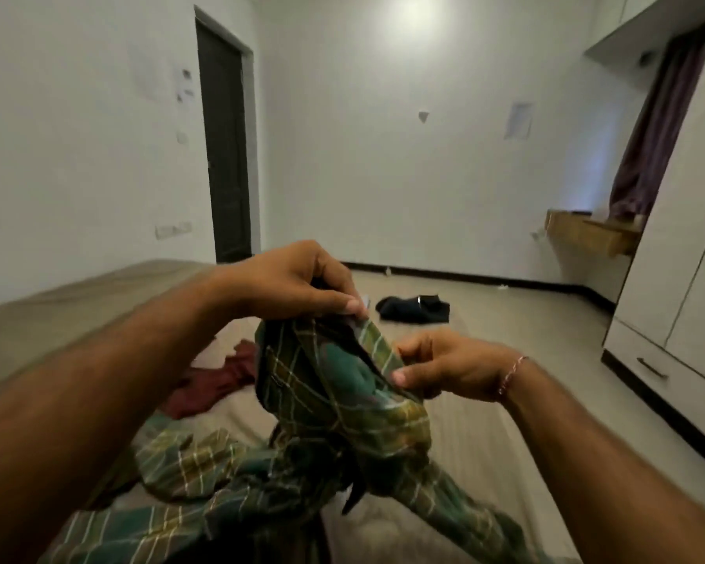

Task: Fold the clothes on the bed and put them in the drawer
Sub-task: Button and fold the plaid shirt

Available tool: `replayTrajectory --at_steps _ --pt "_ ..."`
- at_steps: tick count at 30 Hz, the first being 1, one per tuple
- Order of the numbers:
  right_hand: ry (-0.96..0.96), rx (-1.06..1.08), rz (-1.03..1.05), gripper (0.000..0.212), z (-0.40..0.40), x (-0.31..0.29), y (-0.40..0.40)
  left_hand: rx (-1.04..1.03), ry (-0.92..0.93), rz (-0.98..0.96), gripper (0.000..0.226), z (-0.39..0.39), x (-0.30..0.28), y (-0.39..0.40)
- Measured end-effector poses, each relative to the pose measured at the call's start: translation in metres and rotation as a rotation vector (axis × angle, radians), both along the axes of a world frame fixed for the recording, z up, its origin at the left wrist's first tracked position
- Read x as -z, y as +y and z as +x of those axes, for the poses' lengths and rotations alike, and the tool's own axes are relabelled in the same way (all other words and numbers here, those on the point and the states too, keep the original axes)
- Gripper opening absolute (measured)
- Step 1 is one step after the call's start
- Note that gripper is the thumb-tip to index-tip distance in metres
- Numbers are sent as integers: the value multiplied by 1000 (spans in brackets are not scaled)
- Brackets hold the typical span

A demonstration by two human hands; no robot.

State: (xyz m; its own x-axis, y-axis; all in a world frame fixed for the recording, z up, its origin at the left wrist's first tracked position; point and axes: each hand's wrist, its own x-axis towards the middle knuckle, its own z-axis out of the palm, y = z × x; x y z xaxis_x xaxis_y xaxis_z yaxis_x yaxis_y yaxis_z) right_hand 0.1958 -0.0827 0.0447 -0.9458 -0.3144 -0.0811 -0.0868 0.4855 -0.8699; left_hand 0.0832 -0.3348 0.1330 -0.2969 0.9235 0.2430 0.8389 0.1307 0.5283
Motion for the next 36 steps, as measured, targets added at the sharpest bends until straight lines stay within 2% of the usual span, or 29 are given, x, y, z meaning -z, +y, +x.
replayTrajectory --at_steps 2,3,6,9,12,15,17,19,20,23,25,27,29,31,33,34,35,36 --pt "-30 41 259 14 3 -41 -7 -21 88 -23 12 1 -27 2" --pt "25 107 395 11 4 -65 -10 -32 156 -29 10 2 -42 4" --pt "384 471 670 9 5 -129 -16 -214 379 59 24 4 -82 11" --pt "663 697 715 10 6 -175 -26 -410 561 183 40 11 -128 17" --pt "642 748 793 14 8 -190 -32 -463 852 165 20 19 -165 20" --pt "615 845 821 14 16 -198 -26 -459 881 254 9 29 -183 12" --pt "595 858 714 13 21 -203 -22 -502 838 274 7 25 -183 4" --pt "519 802 556 12 31 -208 -20 -611 789 265 10 11 -180 -6" --pt "481 778 539 10 35 -210 -17 -672 770 266 12 2 -178 -12" --pt "421 795 699 5 43 -210 5 -783 731 329 17 -26 -176 -33" --pt "400 826 726 14 48 -210 21 -723 670 344 16 -34 -177 -42" --pt "456 872 664 17 52 -210 34 -644 661 327 17 -39 -179 -47" --pt "572 919 526 18 56 -211 42 -644 661 352 16 -43 -178 -50" --pt "641 963 293 16 58 -211 50 -737 680 386 15 -49 -174 -54" --pt "642 976 73 13 59 -208 49 -992 894 285 12 -49 -162 -51" --pt "638 973 -19 14 59 -206 44 -1103 988 240 17 -45 -152 -47" --pt "642 969 -111 15 58 -202 37 -1121 982 283 22 -37 -141 -38" --pt "632 961 -186 17 55 -199 26 -1069 867 369 25 -24 -127 -28"
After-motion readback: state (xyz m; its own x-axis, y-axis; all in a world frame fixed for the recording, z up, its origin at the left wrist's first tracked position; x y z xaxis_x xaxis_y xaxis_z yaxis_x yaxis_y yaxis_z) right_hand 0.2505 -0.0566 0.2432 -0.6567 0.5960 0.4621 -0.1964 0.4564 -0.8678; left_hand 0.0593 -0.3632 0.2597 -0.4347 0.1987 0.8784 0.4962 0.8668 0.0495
